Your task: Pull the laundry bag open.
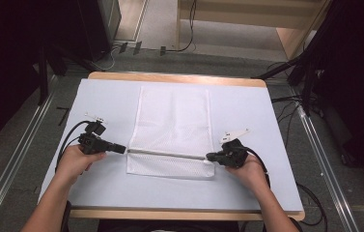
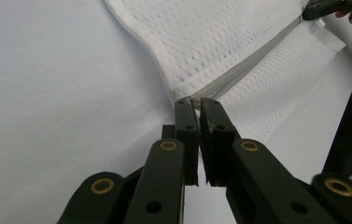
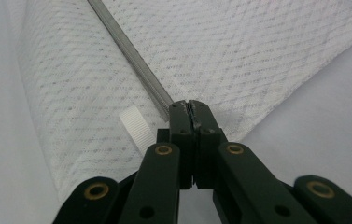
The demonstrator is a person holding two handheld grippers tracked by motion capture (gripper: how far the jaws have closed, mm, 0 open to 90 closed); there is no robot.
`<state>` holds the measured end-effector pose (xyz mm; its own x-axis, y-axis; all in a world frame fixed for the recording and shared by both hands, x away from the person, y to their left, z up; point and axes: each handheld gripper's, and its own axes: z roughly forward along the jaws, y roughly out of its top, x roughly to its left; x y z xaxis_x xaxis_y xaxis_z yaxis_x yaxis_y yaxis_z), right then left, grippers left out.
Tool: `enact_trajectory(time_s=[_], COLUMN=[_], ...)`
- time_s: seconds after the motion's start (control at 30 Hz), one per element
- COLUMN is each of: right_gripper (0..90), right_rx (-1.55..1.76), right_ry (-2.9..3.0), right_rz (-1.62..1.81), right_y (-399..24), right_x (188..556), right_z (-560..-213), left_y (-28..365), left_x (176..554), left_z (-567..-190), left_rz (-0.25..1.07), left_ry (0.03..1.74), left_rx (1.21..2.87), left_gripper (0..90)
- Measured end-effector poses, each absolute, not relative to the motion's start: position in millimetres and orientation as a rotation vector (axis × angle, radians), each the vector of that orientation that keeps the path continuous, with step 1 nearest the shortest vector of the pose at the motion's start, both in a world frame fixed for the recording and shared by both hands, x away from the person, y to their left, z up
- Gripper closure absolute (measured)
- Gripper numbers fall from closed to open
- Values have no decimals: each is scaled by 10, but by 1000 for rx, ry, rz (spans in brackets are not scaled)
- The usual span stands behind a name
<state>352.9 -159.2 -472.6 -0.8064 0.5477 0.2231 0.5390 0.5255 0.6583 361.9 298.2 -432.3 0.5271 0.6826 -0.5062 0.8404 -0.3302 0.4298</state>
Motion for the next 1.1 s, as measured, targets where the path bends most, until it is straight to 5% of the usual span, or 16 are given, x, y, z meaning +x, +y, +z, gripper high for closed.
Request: enact_trajectory(time_s=[0.23,0.53,1.1], right_gripper=[885,693,388], right_rx=[977,1003,1142], right_ry=[2743,2731,2542], right_rz=[1178,1216,1282], right_y=[-1597,-1613,-1859], right_x=[3541,3574,3667], right_z=[-4722,-4660,-4612], left_y=[2998,3063,3144], left_x=[3577,3554,3582], left_z=[-4350,-4326,-4314], left_rz=[-284,-194,17], left_ry=[1209,1153,1175], left_rx=[2111,2082,2076], left_gripper=[860,616,390])
